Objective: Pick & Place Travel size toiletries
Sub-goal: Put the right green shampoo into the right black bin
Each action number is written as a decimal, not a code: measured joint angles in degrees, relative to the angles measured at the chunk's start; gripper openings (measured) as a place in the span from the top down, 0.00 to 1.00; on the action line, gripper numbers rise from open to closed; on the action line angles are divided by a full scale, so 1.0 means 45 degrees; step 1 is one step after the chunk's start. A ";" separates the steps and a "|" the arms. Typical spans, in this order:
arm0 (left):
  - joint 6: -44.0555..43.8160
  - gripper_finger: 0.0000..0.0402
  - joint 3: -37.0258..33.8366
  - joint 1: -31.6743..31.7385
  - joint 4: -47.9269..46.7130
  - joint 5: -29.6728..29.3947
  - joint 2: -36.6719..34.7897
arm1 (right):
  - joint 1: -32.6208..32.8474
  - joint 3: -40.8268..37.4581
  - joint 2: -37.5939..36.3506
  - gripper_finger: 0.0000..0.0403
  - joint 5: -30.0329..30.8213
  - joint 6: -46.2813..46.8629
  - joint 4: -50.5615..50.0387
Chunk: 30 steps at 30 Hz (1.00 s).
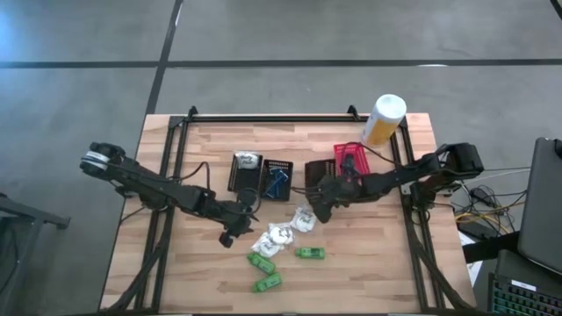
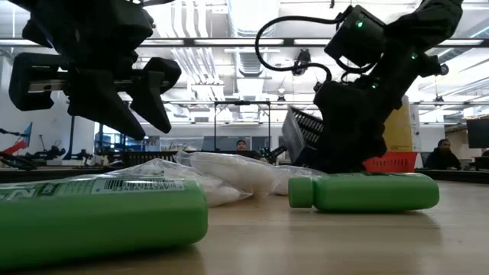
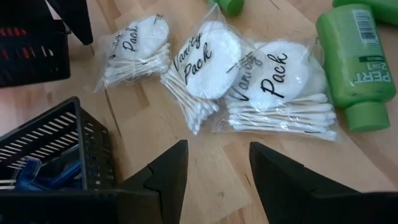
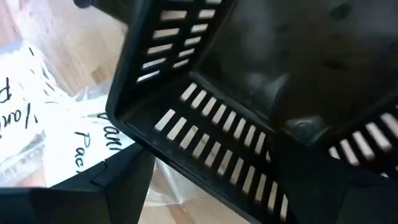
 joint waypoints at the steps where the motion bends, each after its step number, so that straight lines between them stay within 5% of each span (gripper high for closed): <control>1: 0.0052 0.56 0.0000 0.0005 -0.0009 -0.0004 0.0000 | 0.0045 0.0008 -0.0114 0.23 0.0196 -0.0106 0.0018; 24: 0.0125 0.56 0.0000 0.0000 -0.0090 -0.0256 0.0000 | 0.0933 0.0849 -0.1296 0.30 0.0817 0.0049 -0.1390; 30: 0.0123 0.56 0.0000 0.0002 -0.0210 -0.0443 0.0000 | 0.0966 0.1107 -0.1440 0.27 -0.0379 0.2104 -0.3632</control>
